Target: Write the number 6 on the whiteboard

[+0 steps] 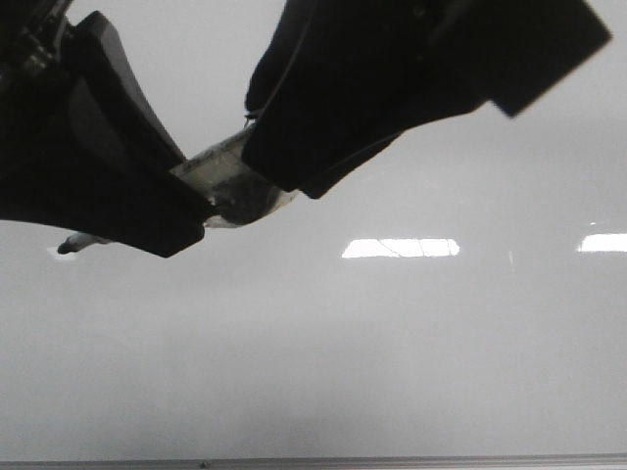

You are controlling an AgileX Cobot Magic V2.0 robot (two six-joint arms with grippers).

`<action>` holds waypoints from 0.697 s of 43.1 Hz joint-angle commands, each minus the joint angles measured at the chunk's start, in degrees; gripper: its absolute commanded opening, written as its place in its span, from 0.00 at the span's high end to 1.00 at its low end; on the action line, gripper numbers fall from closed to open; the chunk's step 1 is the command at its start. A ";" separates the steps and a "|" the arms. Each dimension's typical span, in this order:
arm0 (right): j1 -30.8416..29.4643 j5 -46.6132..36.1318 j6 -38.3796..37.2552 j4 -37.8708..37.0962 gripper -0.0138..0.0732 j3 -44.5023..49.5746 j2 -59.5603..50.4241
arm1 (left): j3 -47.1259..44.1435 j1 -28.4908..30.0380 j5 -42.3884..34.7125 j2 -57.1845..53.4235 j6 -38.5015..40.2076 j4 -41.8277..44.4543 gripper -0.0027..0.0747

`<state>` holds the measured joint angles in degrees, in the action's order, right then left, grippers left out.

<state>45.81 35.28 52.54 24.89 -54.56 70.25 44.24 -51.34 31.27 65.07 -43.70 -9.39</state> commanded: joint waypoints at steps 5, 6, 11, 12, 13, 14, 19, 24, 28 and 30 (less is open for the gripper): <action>-8.89 -1.87 -4.10 0.99 0.42 2.97 -8.25 | 2.03 6.16 0.53 -1.62 1.11 -0.67 0.86; -10.06 -2.12 -4.28 0.99 0.45 4.11 -9.93 | 2.03 7.87 0.79 -1.77 1.24 -0.65 0.86; -17.01 -3.78 -7.77 0.99 0.55 11.72 -18.45 | 2.03 17.43 1.12 -3.88 3.38 -1.00 0.86; -18.73 -4.14 -9.13 0.99 0.56 13.54 -20.10 | 2.03 19.28 1.12 -4.33 3.93 -1.00 0.86; -20.05 -4.71 -10.20 0.99 0.58 15.39 -22.33 | 2.03 21.18 1.12 -4.73 4.86 -1.11 0.86; -21.79 -5.36 -11.78 0.99 0.60 16.74 -24.53 | 2.03 23.88 0.99 -5.20 5.89 -1.10 0.86; -28.88 -7.50 -19.58 0.99 0.73 23.11 -34.56 | 2.03 36.52 0.85 -6.65 13.37 -1.10 0.86; -34.46 -7.86 -23.04 0.99 0.88 26.97 -43.04 | 1.92 49.26 0.46 -6.65 20.79 -1.34 0.86; -37.05 -7.94 -23.04 0.99 0.91 28.56 -47.38 | 1.00 55.91 -1.45 -6.65 21.08 -2.82 0.86; -37.55 -7.94 -23.04 0.99 0.91 29.00 -48.77 | 0.08 58.40 -3.46 -6.53 21.08 -3.40 0.86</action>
<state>9.62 31.44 30.06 25.14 -24.94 23.52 44.02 2.96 33.58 59.49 -24.09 -10.45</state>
